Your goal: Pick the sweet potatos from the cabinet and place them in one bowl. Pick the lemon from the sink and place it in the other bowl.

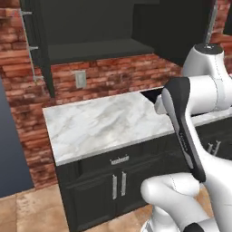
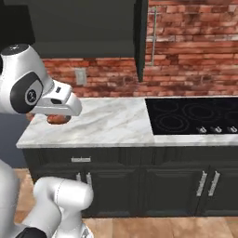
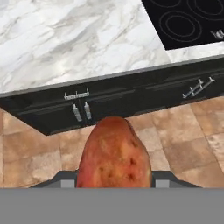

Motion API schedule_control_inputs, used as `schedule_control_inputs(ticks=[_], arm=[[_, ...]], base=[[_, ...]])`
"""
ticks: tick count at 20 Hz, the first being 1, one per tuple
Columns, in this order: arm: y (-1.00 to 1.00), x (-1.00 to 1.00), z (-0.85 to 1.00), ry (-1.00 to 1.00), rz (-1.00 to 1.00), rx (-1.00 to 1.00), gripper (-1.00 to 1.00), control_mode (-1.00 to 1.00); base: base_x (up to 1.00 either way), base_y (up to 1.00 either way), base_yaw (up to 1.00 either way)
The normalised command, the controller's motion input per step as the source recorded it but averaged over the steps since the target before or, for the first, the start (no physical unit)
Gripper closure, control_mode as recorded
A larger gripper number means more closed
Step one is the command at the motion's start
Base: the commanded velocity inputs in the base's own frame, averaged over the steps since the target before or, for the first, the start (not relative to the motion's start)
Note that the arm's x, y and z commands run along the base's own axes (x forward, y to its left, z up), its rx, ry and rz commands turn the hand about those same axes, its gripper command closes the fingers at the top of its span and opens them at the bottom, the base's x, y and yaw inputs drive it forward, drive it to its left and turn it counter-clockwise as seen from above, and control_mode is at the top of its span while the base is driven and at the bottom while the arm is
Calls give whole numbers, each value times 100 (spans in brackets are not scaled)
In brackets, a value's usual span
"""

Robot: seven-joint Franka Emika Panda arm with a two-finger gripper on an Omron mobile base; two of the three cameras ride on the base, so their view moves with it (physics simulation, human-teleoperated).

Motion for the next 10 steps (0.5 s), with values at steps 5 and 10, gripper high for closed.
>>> schedule_control_inputs(ticks=[5,10], arm=[[0,0,0,0,0,0,100,100],[0,0,0,0,0,0,100,100]], base=[[-20,0,-96],[-12,0,-99]])
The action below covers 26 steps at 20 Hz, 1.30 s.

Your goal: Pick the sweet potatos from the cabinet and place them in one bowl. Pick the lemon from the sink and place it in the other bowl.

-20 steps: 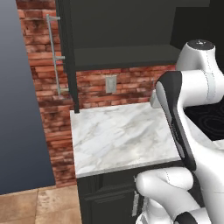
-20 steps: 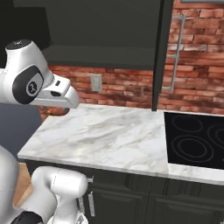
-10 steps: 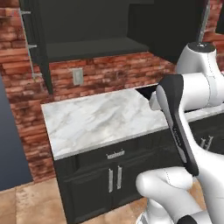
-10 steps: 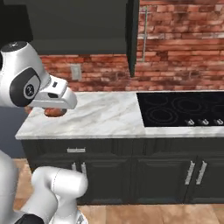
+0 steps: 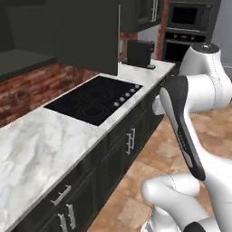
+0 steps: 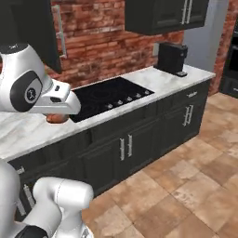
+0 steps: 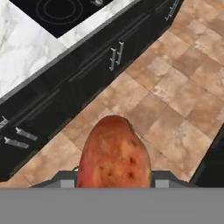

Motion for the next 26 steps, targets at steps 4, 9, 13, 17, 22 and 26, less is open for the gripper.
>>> schedule_control_inputs(ticks=[4,9,13,17,22,26], arm=[[0,0,0,0,0,0,100,100],[0,0,0,0,0,0,100,100],[0,0,0,0,0,0,100,100],[0,0,0,0,0,0,100,100],[0,0,0,0,0,0,100,100],[0,0,0,0,0,0,100,100]], base=[[0,0,-100],[0,0,-100],[0,0,-100],[0,0,-100],[0,0,-100],[1,16,-96]])
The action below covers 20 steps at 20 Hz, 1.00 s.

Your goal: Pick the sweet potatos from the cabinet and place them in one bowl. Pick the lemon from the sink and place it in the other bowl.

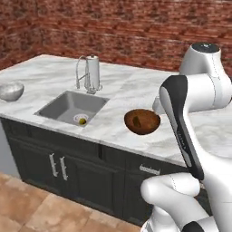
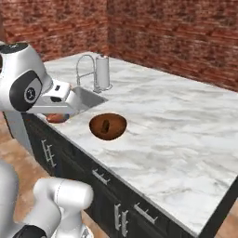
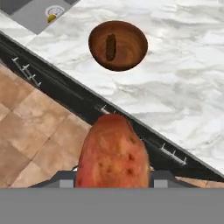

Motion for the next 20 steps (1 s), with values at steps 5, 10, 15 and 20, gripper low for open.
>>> schedule_control_inputs(ticks=[5,10,15,20], arm=[[0,0,0,0,0,0,100,100],[0,0,0,0,0,0,100,100],[0,0,0,0,0,0,100,100],[0,0,0,0,0,0,100,100]], base=[[15,32,-89],[45,51,-74],[64,60,-26],[19,35,-5]])
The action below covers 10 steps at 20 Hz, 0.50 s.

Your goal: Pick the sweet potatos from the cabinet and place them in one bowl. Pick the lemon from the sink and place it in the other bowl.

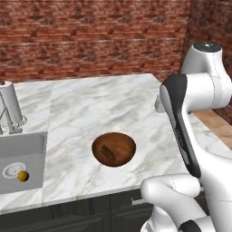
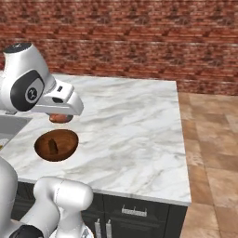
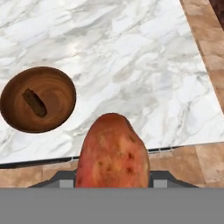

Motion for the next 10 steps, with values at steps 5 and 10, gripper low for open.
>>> schedule_control_inputs(ticks=[5,10], arm=[[0,0,0,0,0,0,100,100],[0,0,0,0,0,0,100,100]], base=[[0,39,0],[0,57,4]])
